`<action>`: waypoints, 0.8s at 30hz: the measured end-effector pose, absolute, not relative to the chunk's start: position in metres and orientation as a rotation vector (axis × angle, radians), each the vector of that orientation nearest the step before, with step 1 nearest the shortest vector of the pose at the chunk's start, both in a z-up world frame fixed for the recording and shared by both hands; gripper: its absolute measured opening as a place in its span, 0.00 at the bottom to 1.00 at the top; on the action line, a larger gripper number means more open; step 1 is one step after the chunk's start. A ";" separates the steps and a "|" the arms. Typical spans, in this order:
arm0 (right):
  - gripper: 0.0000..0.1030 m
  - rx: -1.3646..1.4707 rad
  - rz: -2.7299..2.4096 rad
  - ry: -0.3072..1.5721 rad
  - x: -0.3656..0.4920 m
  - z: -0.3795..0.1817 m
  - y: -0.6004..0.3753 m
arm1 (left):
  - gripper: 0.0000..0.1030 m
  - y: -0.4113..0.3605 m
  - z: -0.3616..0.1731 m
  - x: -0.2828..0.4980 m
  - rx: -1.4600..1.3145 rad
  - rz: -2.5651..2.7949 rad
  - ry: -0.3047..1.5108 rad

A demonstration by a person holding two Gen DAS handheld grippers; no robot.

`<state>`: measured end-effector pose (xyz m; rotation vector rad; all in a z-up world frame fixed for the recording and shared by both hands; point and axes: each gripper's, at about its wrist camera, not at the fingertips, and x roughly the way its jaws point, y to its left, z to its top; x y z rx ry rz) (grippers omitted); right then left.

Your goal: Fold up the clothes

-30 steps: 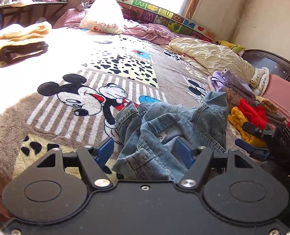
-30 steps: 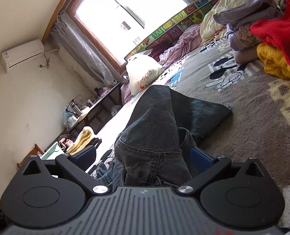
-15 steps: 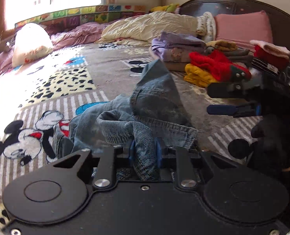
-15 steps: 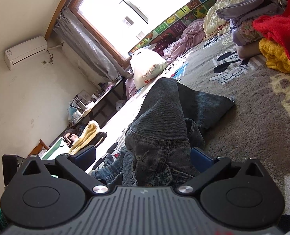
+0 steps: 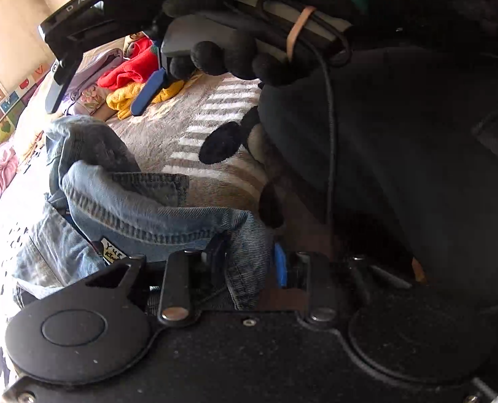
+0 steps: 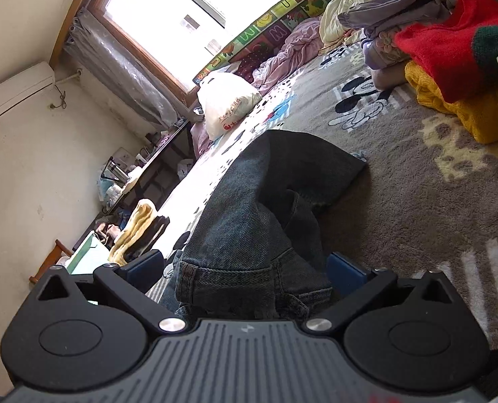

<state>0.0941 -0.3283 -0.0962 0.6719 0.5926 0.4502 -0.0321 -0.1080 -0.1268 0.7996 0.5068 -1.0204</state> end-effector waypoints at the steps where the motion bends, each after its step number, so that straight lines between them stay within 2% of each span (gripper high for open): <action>1: 1.00 0.663 0.443 0.595 0.095 -0.093 -0.327 | 0.35 -0.106 -0.126 -0.034 0.785 -1.024 0.511; 2: 1.00 0.652 0.434 0.594 0.098 -0.090 -0.324 | 0.38 -0.104 -0.125 -0.035 0.765 -1.023 0.515; 5: 1.00 0.568 0.377 0.590 0.120 -0.075 -0.306 | 0.38 -0.095 -0.120 -0.033 0.660 -0.996 0.539; 8: 0.99 0.385 0.335 0.652 0.150 -0.070 -0.277 | 0.42 -0.067 -0.108 -0.029 0.444 -0.930 0.559; 9: 0.96 0.324 0.328 0.672 0.153 -0.072 -0.272 | 0.43 -0.058 -0.103 -0.028 0.372 -0.907 0.565; 11: 0.82 0.255 0.320 0.700 0.148 -0.078 -0.271 | 0.45 -0.039 -0.095 -0.025 0.230 -0.858 0.574; 13: 0.81 0.208 0.300 0.732 0.137 -0.089 -0.279 | 0.51 -0.019 -0.088 -0.023 0.073 -0.788 0.587; 14: 0.81 0.205 0.289 0.749 0.130 -0.096 -0.286 | 0.56 -0.011 -0.086 -0.021 -0.007 -0.737 0.596; 21: 0.82 0.354 0.279 0.819 0.089 -0.120 -0.346 | 0.58 0.038 -0.082 -0.006 -0.436 -0.428 0.716; 24: 0.81 0.460 0.335 0.844 0.086 -0.125 -0.360 | 0.65 0.068 -0.088 -0.003 -0.650 -0.318 0.768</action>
